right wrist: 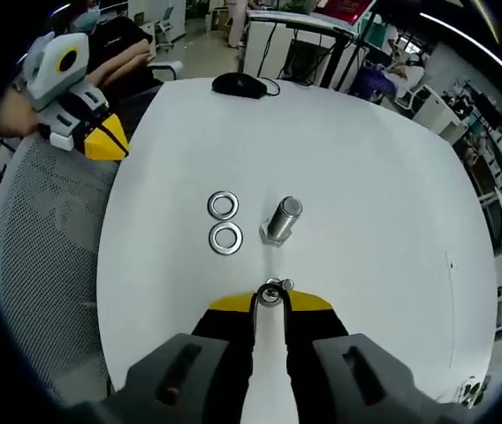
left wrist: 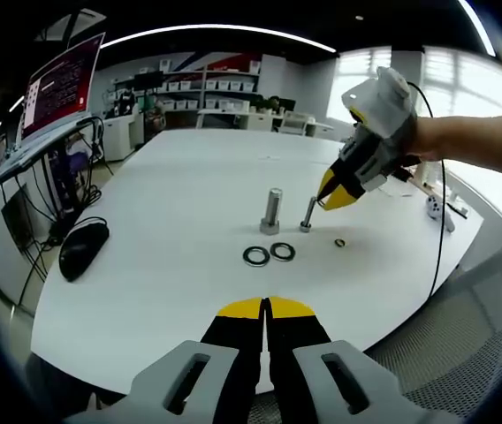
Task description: Place the washer onto the threaded stud by aligning its center hole with the stud, sliding it down to the base, and recovering from edge contact or off-axis alignment until the washer reaches the visible bottom stop.
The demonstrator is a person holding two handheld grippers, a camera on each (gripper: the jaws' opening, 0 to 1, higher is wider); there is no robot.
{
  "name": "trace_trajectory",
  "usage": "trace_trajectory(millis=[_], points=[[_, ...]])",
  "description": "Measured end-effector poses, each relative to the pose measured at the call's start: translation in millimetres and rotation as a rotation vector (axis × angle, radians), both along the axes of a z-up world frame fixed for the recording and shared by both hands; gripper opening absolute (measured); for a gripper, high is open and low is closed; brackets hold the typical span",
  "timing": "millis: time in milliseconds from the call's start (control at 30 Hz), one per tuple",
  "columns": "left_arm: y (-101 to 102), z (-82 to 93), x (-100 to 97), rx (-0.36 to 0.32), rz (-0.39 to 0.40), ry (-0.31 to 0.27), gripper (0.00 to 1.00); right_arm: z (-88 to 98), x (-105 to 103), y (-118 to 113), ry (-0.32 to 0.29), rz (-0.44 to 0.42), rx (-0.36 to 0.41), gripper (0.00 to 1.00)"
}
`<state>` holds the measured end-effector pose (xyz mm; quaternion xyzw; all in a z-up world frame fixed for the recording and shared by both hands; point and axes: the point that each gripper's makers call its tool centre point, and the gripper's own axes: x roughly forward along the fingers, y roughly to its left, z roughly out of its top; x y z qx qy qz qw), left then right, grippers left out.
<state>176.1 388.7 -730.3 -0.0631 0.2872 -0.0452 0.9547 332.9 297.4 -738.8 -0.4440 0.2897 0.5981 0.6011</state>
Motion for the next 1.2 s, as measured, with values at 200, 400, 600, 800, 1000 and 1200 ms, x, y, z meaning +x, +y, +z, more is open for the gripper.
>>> trace_trajectory(millis=[200, 400, 600, 800, 1000, 1200], points=[[0, 0.4, 0.2, -0.001, 0.002, -0.002, 0.00, 1.9, 4, 3, -0.019, -0.001, 0.008, 0.14], [0, 0.6, 0.2, -0.002, 0.003, -0.003, 0.00, 1.1, 8, 6, -0.034, 0.002, -0.001, 0.14], [0, 0.5, 0.1, -0.001, 0.003, -0.002, 0.00, -4.0, 10, 7, -0.033, 0.019, -0.031, 0.14], [0, 0.4, 0.2, -0.001, 0.002, -0.002, 0.00, -4.3, 11, 10, -0.027, 0.022, -0.039, 0.14], [0, 0.5, 0.3, -0.001, 0.001, -0.002, 0.00, -5.7, 10, 9, -0.010, 0.036, -0.066, 0.14], [0, 0.4, 0.4, -0.001, 0.000, -0.002, 0.00, -20.6, 10, 6, -0.001, 0.055, -0.114, 0.14]])
